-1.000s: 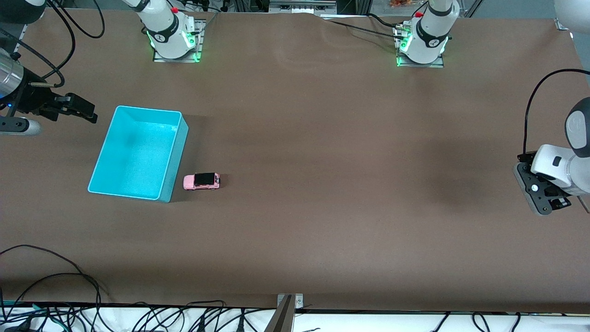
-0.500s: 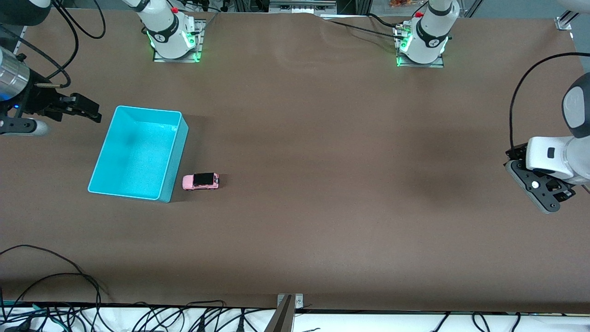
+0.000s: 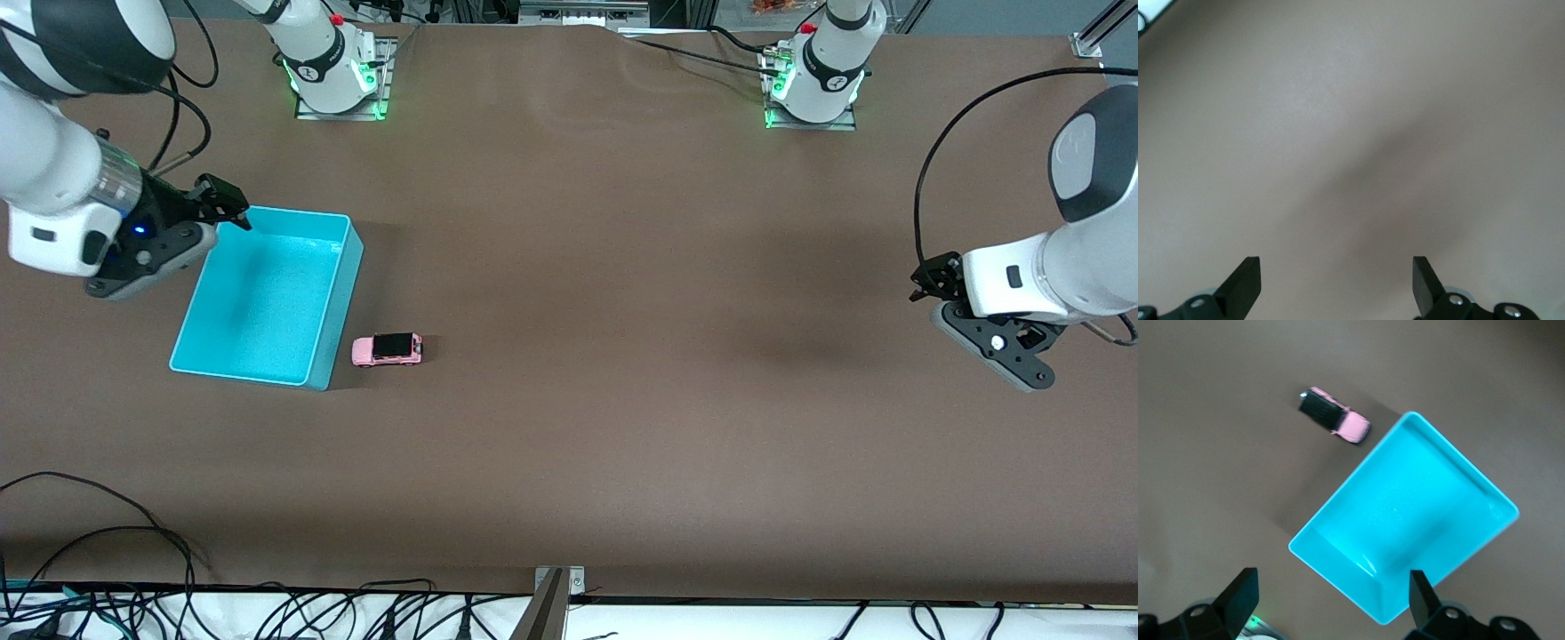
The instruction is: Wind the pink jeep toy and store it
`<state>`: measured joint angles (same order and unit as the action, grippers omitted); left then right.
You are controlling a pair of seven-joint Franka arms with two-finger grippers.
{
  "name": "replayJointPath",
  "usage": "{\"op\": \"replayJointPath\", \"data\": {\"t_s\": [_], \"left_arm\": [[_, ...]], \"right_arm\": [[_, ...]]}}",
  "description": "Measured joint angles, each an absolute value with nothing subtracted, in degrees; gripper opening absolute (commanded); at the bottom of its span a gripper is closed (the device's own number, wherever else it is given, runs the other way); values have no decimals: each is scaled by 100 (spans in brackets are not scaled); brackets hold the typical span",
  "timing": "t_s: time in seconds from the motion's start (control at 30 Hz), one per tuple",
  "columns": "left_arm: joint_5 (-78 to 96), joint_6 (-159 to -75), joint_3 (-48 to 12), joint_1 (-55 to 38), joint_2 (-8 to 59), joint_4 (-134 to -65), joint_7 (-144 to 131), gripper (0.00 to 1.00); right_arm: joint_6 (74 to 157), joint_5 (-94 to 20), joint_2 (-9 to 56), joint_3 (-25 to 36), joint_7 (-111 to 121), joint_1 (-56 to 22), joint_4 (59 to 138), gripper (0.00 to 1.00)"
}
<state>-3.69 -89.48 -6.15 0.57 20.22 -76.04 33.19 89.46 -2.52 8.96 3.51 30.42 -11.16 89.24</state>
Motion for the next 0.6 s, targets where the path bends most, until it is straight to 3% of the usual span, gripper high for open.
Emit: {"op": "replayJointPath", "data": {"t_s": [0.33,0.6], "left_arm": [[-369,-8720,-583,-93,1312,-7763,2350,100],[-369,-8691,-334,-61,528,-8506,1881,100]], "right_arm": [[9126,-751,1749,350,5866,-1126,8948,100],[9780,-788,2511,315,7080,-1398,8956,100]]}}
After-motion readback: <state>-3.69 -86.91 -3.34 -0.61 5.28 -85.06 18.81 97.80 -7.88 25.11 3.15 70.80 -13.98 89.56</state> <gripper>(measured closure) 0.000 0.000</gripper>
